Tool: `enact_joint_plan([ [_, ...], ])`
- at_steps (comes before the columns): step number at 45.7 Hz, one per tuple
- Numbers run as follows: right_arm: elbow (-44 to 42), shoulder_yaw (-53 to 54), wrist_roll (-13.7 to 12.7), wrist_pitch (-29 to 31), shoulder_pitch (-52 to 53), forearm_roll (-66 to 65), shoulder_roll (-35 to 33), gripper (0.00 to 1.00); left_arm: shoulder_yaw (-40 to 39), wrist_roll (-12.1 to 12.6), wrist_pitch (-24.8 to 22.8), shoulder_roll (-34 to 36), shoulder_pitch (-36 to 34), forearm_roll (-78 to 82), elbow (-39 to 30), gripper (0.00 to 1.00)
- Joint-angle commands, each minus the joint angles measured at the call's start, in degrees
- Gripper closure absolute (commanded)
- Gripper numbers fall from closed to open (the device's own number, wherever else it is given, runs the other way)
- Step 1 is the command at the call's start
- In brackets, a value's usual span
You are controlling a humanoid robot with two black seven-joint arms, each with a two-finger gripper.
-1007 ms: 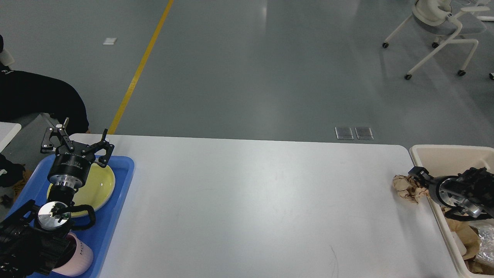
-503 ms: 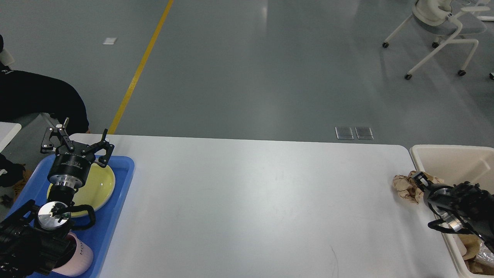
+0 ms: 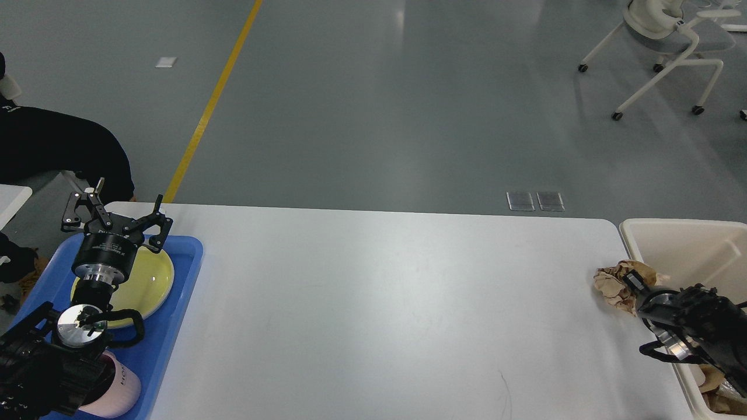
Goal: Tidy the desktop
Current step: 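Grasp more crumpled tan paper with the right gripper and lift it away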
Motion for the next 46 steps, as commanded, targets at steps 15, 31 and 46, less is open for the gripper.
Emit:
enact_joint_plan([
  [15, 19.90, 1.48, 0.44, 0.38, 13.84, -0.34, -14.57, 1.00, 0.00, 0.00, -0.01, 0.00, 0.00, 0.06, -0.01, 0.04],
  [31, 28.61, 3.06, 0.44, 14.86, 33.44, -0.26, -30.39, 1.00, 0.00, 0.00, -0.01, 0.00, 0.00, -0.02, -0.01, 0.04],
  [46, 28.52, 18.70, 0.09, 33.69, 37.67, -0.26, -42.44, 1.00, 0.00, 0.00, -0.01, 0.00, 0.00, 0.06, 0.07, 0.04],
])
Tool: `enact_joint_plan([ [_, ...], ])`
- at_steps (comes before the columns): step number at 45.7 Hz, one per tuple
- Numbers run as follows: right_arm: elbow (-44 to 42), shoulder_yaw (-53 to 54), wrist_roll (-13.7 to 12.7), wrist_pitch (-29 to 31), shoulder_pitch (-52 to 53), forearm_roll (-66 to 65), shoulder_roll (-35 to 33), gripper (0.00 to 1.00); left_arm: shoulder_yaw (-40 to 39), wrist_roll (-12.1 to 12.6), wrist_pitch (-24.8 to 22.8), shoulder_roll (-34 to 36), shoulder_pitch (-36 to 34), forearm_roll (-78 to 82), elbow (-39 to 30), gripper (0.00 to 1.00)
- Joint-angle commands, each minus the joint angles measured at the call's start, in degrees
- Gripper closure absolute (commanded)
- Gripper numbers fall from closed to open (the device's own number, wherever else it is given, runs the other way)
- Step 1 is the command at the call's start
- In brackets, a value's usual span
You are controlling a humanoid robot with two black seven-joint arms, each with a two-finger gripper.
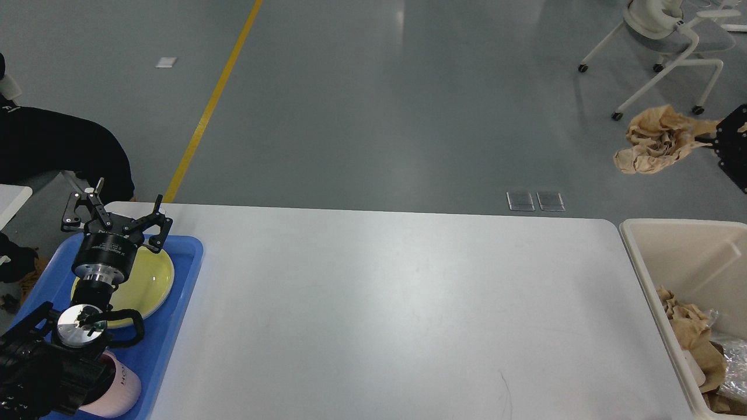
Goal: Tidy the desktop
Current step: 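Grasp more crumpled tan paper with the right gripper and lift it away, then raise the right gripper and bring it back over the bin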
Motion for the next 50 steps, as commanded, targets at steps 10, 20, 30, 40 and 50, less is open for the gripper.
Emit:
enact_joint_plan([
  [10, -4.94, 3.40, -0.25, 2.34, -4.36, -0.69, -2.21, 1.00, 0.00, 0.00, -0.01, 0.00, 0.00, -0.02, -0.02, 0.04],
  [20, -14.52, 3.31, -0.25, -3.98, -18.16, -0.78, 3.41, 1.00, 0.00, 0.00, -0.01, 0.00, 0.00, 0.07, -0.02, 0.04],
  [30, -28.68, 3.31, -0.34, -12.07, -31.43, -0.52, 13.43, 0.00, 0.00, 0.00, -0.01, 0.00, 0.00, -0.02, -0.02, 0.04],
  [40, -29.74, 3.40, -0.34, -13.57, -36.98, -0.61, 17.21, 0.00, 0.00, 0.00, -0.01, 0.00, 0.00, 0.07, -0.02, 0.04],
  [50, -29.12, 3.40, -0.34, -13.31, -37.69, -0.08, 19.94, 0.00, 0.00, 0.09, -0.01, 0.00, 0.00, 0.07, -0.02, 0.04],
])
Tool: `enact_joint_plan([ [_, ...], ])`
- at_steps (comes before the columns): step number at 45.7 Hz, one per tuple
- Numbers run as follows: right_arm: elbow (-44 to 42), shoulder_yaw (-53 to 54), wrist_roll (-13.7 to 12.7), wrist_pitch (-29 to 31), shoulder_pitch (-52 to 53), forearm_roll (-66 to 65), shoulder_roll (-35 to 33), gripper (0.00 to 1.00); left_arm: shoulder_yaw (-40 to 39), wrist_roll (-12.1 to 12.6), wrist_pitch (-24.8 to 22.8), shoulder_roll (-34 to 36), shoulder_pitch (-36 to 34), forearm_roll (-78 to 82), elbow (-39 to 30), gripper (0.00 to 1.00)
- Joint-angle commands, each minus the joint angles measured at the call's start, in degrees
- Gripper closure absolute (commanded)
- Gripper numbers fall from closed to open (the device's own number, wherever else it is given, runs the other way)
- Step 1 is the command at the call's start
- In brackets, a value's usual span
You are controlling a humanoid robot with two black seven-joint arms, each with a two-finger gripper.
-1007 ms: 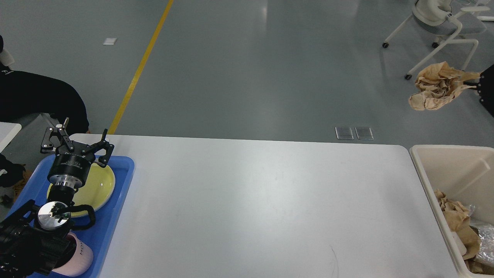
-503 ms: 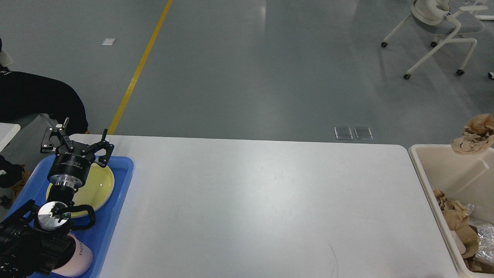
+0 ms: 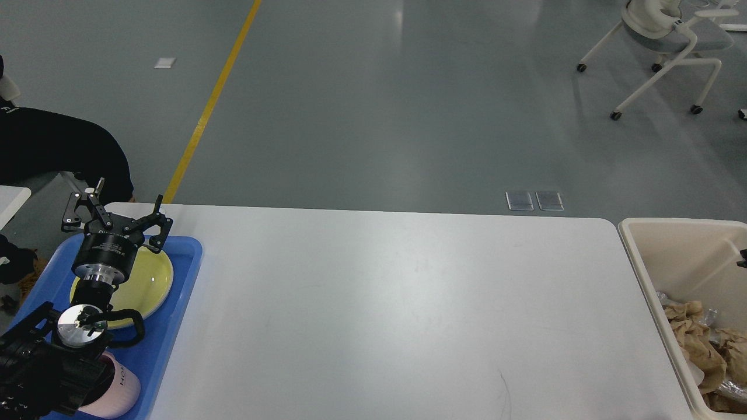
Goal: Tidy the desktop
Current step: 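Raise the right gripper and bring it back over the bin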
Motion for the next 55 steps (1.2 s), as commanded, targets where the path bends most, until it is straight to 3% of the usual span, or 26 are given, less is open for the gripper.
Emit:
enact_joint_plan([
  [1, 0.41, 0.01, 0.00, 0.40, 0.77, 0.27, 0.62, 0.00, 0.00, 0.00, -0.01, 0.00, 0.00, -0.03, -0.02, 0.04],
  [18, 1.20, -0.26, -0.08, 1.54, 7.62, 0.45, 0.45, 0.00, 0.00, 0.00, -0.01, 0.00, 0.00, -0.03, -0.02, 0.04],
  [29, 8.32, -10.62, -0.08, 14.36, 19.48, 0.01, 1.49, 0.00, 0.00, 0.00, -0.01, 0.00, 0.00, 0.06, -0.02, 0.04],
  [33, 8.76, -14.92, -0.08, 17.98, 23.27, 0.18, 5.18, 0.00, 0.00, 0.00, -0.01, 0.00, 0.00, -0.03, -0.02, 0.04],
  [41, 9.20, -23.89, -0.08, 18.95, 27.13, 0.27, 13.88, 0.00, 0.00, 0.00, -0.01, 0.00, 0.00, -0.03, -0.02, 0.04],
  [55, 19.40, -31.37, -0.08, 25.45, 40.32, 0.36, 24.61, 0.00, 0.00, 0.00, -0.01, 0.00, 0.00, 0.06, 0.07, 0.04],
])
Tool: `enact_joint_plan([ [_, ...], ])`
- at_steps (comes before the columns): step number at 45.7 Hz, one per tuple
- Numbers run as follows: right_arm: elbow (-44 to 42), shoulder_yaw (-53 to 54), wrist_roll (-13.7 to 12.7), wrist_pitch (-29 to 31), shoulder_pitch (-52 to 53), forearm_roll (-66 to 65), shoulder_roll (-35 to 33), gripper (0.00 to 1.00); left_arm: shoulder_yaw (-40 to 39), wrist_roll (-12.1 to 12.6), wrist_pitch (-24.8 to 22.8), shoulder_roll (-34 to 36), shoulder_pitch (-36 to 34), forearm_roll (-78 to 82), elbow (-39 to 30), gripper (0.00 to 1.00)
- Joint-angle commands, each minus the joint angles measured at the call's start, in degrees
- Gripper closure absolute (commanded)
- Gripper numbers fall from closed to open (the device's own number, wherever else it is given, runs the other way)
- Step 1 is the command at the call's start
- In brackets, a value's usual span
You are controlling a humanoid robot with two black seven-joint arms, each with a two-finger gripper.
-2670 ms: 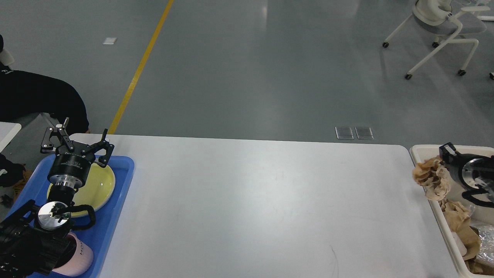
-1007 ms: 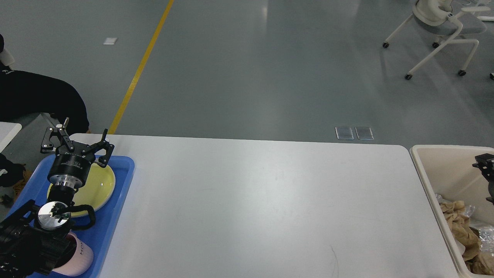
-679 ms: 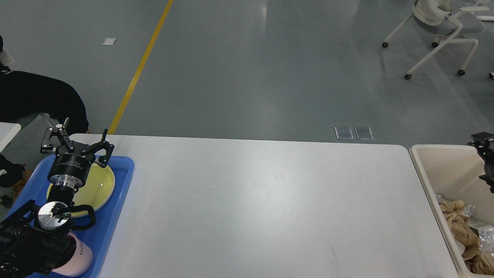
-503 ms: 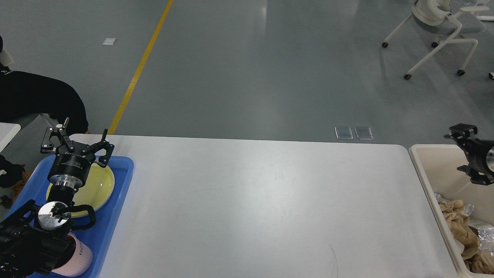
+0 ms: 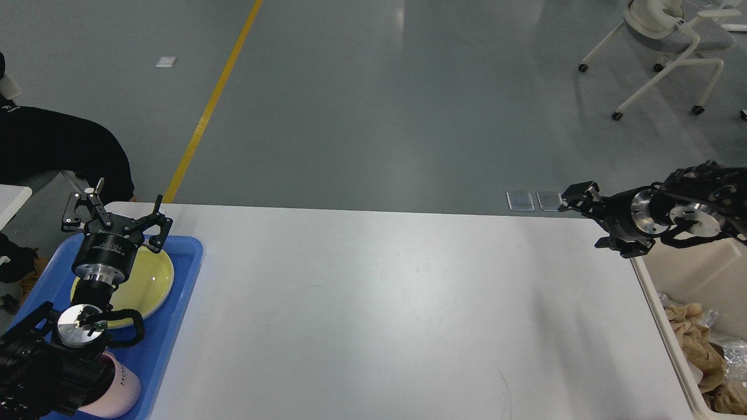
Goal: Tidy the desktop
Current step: 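Raise the right gripper and bring it back over the bin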
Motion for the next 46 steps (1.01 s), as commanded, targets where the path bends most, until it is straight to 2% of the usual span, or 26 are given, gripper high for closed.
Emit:
enact_joint_plan([
  [1, 2.56, -1.55, 0.01, 3.78, 5.18, 0.01, 4.46, 0.00, 0.00, 0.00, -0.01, 0.00, 0.00, 0.09, 0.00, 0.04],
  [14, 9.59, -6.65, 0.10, 15.38, 17.04, 0.09, 8.51, 0.00, 0.00, 0.00, -0.01, 0.00, 0.00, 0.01, 0.09, 0.04],
  [19, 13.45, -6.38, 0.45, 21.62, 23.72, 0.18, 7.55, 0.00, 0.00, 0.00, 0.00, 0.00, 0.00, 0.01, 0.09, 0.04],
  [25, 16.44, -7.00, 0.45, 26.46, 31.63, 0.80, 4.74, 0.00, 0.00, 0.00, -0.01, 0.00, 0.00, 0.01, 0.09, 0.04],
  [30, 17.50, -7.61, 0.27, 27.61, 35.95, 0.89, 2.19, 0.00, 0.00, 0.00, 0.00, 0.00, 0.00, 0.09, 0.00, 0.04],
  [37, 17.41, -8.41, 0.10, 27.61, 36.48, 0.80, 1.22, 0.00, 0.00, 0.00, -0.01, 0.00, 0.00, 0.01, 0.00, 0.04],
  [46, 16.71, -7.97, 0.18, 24.80, 35.69, 1.15, -0.71, 0.00, 0.00, 0.00, -0.01, 0.00, 0.00, 0.09, 0.00, 0.04],
])
